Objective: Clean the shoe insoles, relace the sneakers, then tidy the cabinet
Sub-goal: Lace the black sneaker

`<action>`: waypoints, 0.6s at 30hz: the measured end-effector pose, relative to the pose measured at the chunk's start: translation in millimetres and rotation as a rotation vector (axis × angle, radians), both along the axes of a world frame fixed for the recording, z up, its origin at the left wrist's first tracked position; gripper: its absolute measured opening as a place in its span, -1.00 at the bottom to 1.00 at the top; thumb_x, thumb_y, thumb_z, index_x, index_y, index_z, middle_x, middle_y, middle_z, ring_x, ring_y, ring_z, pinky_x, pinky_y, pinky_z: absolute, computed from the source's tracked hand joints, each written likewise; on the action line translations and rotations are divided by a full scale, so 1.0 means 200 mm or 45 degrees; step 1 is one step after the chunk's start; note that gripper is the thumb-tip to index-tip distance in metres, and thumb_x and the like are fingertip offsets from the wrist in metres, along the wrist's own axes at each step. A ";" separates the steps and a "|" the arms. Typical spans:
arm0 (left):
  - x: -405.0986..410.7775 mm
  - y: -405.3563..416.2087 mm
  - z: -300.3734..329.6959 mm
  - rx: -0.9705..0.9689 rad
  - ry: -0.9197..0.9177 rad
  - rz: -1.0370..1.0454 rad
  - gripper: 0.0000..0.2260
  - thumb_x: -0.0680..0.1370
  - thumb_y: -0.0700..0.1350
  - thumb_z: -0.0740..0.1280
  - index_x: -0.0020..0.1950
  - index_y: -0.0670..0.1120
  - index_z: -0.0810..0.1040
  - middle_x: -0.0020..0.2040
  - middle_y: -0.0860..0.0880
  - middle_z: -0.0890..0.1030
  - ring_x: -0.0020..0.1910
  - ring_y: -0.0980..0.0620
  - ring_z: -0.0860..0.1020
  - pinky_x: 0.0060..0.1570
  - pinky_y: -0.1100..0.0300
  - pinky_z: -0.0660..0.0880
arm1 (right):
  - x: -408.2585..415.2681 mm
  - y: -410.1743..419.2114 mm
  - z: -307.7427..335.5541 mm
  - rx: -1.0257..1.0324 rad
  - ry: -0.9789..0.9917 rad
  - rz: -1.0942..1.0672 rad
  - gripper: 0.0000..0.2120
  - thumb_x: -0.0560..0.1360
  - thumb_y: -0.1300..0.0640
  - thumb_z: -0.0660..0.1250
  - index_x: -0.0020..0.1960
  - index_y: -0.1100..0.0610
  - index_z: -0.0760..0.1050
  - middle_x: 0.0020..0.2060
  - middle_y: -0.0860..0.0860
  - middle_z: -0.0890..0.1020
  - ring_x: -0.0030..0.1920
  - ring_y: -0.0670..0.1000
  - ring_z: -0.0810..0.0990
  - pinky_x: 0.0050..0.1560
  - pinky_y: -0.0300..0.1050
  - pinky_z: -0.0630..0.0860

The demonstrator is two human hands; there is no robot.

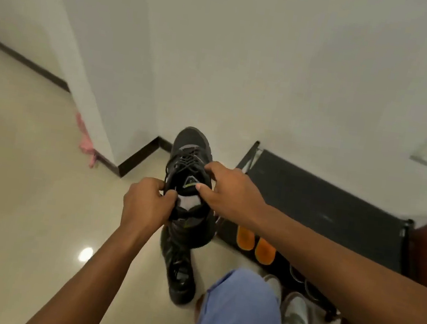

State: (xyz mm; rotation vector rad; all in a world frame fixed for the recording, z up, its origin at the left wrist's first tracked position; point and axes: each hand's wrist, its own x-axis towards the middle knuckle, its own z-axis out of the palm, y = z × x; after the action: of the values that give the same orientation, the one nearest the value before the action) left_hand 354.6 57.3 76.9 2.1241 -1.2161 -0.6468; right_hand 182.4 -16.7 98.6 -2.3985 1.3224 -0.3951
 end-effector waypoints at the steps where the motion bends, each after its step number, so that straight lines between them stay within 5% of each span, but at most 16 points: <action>1: -0.06 0.00 0.10 -0.024 -0.023 -0.072 -0.83 0.53 -0.06 0.31 -0.19 -0.02 0.67 -0.43 -0.02 0.67 -0.45 0.02 0.68 -0.20 0.04 0.64 | -0.07 0.03 0.09 -0.045 0.013 -0.038 -0.67 0.60 -0.16 0.29 0.25 0.01 0.45 -0.19 -0.03 0.64 -0.23 0.01 0.62 -0.22 0.00 0.62; 4: -0.29 0.00 0.34 -0.065 -0.077 -0.254 -0.81 0.56 -0.08 0.33 -0.20 -0.06 0.67 -0.42 -0.02 0.68 -0.50 0.09 0.65 -0.30 0.18 0.58 | -0.33 0.11 0.32 -0.203 0.027 -0.188 -0.70 0.59 -0.18 0.28 0.16 0.01 0.50 -0.20 -0.03 0.62 -0.23 0.02 0.60 -0.26 -0.01 0.58; 8: -0.62 0.04 0.53 -0.102 -0.111 -0.467 -0.73 0.51 -0.02 0.35 -0.32 -0.13 0.64 -0.49 -0.03 0.64 -0.45 0.02 0.67 -0.26 0.07 0.65 | -0.69 0.26 0.54 -0.353 0.103 -0.434 -0.74 0.55 -0.19 0.30 -0.04 0.00 0.54 -0.29 -0.03 0.60 -0.29 0.03 0.55 -0.30 -0.05 0.55; 12: -0.95 0.14 0.63 -0.160 -0.217 -0.671 -0.65 0.51 0.02 0.38 -0.41 -0.12 0.49 -0.54 -0.02 0.54 -0.49 0.02 0.57 -0.46 0.21 0.41 | -1.02 0.47 0.63 -0.415 0.155 -0.651 -0.72 0.52 -0.14 0.33 -0.24 0.01 0.42 -0.33 -0.06 0.54 -0.30 0.03 0.53 -0.37 -0.08 0.43; 18: -1.39 0.30 0.63 -0.079 -0.097 -0.993 -0.67 0.57 0.03 0.38 -0.34 -0.11 0.59 -0.43 -0.06 0.67 -0.48 0.07 0.65 -0.29 0.14 0.66 | -1.46 0.81 0.57 -0.378 0.128 -0.876 -0.79 0.53 -0.11 0.33 -0.21 -0.07 0.39 -0.26 -0.12 0.48 -0.21 -0.03 0.48 -0.30 -0.23 0.26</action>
State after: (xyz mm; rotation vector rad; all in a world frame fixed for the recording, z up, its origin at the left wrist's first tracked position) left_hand 76.6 116.7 202.6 1.5862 -2.0943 -0.8303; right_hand -108.9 145.0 212.3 -2.1252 2.2646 -0.6974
